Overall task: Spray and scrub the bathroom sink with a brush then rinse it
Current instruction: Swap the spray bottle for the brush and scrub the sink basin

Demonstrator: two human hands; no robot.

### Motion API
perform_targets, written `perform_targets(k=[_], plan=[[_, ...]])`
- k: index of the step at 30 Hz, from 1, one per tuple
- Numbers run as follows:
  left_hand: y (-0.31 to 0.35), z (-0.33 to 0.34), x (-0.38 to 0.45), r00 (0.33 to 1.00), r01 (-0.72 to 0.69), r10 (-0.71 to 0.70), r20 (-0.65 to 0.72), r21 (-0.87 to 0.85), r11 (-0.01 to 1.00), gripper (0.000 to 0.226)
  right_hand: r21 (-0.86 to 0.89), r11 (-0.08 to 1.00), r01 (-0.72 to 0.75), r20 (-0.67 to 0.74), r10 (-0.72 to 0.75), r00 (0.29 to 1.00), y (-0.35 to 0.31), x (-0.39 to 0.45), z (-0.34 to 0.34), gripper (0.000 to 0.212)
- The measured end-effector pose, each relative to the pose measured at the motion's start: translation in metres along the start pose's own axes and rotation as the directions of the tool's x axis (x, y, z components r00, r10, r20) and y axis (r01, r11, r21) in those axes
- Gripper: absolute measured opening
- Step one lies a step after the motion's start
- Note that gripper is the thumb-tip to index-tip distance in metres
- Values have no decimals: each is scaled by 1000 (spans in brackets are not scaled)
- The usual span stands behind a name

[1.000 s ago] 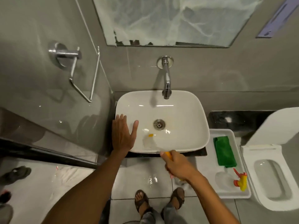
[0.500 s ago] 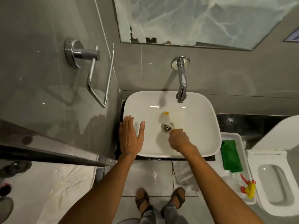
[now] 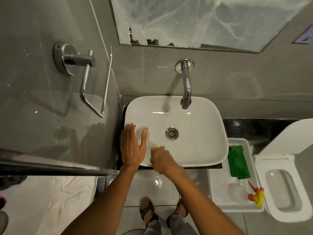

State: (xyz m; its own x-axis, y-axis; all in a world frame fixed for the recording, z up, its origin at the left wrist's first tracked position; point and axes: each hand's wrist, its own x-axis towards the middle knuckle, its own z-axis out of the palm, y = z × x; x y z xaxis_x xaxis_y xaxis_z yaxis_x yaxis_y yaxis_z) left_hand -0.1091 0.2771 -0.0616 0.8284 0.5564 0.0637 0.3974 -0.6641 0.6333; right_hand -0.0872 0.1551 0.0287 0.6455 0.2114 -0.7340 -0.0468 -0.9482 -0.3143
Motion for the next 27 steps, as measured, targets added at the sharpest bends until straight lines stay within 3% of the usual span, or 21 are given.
perform_targets(k=[3,6,8,10,14,18,20,22,24,27], plan=[[-1,-1,0,1000,-10,10,1,7,1000,86,62,993,-96,-157,105,982,15,36,-25,46],[-1,0,0,1000,-8,8,2,-9,1000,84,94,958,-270,-314,286,905,84,54,-70,56],[-2,2,0,1000,-7,7,-10,-14,1000,83,54,940,-336,-362,332,871,134,48,-91,46],[-3,3,0,1000,-12,12,-23,-7,1000,81,-52,931,-360,-316,327,891,157,24,-93,41],[-5,6,1,999,-11,12,-34,14,1000,79,-227,953,-199,-111,178,978,127,-38,-44,40],[-4,7,1,998,-12,12,-56,5,1000,74,-205,978,-24,32,31,999,70,-58,-6,43],[-4,6,0,997,-13,13,-71,8,1000,73,-113,994,-6,85,16,996,33,-47,7,40],[-2,5,0,998,-5,5,-56,-3,1000,74,14,1000,-26,56,25,998,2,-22,11,38],[0,3,1,999,6,-7,-36,-28,1000,75,94,994,-56,-57,62,996,-15,10,0,42],[1,0,0,999,28,-30,-23,-56,998,77,89,996,-31,-232,51,971,-12,48,-30,40]])
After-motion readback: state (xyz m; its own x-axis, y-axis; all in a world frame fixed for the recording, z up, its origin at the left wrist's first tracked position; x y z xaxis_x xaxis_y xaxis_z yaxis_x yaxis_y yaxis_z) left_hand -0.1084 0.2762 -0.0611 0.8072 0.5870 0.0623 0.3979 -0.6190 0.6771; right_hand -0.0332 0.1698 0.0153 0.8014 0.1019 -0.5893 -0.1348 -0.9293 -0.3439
